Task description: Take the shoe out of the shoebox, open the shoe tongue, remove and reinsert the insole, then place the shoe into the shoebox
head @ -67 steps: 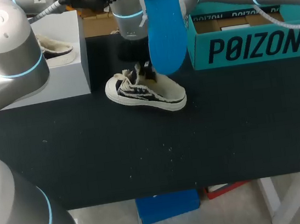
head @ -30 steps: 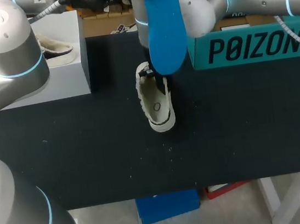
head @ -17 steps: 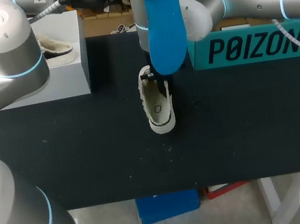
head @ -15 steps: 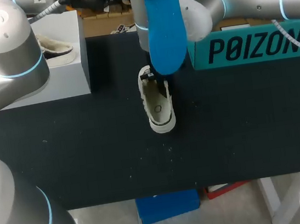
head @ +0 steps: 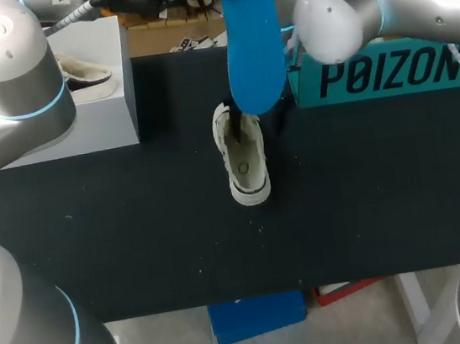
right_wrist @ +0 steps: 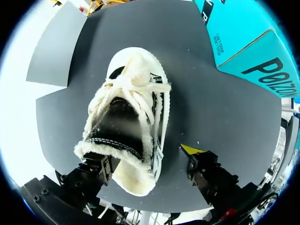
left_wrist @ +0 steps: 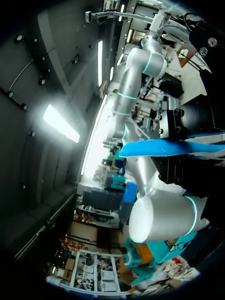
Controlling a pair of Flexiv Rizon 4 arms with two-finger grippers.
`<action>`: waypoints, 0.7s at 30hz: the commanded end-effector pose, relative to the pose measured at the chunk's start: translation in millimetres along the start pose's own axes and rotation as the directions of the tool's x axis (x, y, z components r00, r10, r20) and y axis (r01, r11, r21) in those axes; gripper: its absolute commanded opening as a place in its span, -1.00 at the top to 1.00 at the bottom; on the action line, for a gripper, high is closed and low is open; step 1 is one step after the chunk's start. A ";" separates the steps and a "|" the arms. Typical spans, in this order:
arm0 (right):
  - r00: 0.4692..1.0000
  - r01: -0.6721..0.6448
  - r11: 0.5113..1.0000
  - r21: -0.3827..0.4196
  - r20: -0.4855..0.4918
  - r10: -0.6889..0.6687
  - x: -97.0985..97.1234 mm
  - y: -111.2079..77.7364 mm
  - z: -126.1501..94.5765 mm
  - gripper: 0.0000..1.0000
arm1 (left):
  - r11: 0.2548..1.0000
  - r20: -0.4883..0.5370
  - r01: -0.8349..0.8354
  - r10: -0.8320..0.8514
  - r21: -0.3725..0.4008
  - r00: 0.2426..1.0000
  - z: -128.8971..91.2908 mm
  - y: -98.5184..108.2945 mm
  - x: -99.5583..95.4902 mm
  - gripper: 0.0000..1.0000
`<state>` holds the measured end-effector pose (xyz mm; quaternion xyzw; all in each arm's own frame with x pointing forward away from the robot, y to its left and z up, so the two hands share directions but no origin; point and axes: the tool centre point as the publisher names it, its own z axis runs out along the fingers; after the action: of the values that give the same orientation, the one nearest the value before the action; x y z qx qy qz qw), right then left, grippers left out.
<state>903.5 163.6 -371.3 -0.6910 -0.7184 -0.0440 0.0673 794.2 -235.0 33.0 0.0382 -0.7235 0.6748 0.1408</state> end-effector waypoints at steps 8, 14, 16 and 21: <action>0.916 -0.038 0.984 -0.176 -0.399 -0.036 -24.6 -20.7 -34.4 -1.00 | 1.000 0.003 0.000 0.000 0.000 1.000 1.6 0.2 -0.2 1.00; 0.843 -0.070 0.961 -0.266 -0.531 -0.086 -30.5 -20.8 -52.2 -1.00 | 1.000 0.003 0.000 0.000 0.000 1.000 1.6 0.2 -0.2 1.00; 0.823 -0.092 0.946 -0.311 -0.558 -0.103 -34.1 -20.6 -61.0 -1.00 | 1.000 0.003 0.000 0.000 0.000 1.000 1.6 0.2 -0.2 1.00; 0.839 -0.075 0.945 -0.317 -0.533 -0.112 -36.0 -20.9 -68.2 -1.00 | 1.000 0.003 0.000 0.000 0.000 1.000 1.6 0.2 -0.2 1.00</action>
<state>894.7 123.4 -309.6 -0.6590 -0.6787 -0.2942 0.1364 794.2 -235.0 33.0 0.0382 -0.7234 0.6748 0.1408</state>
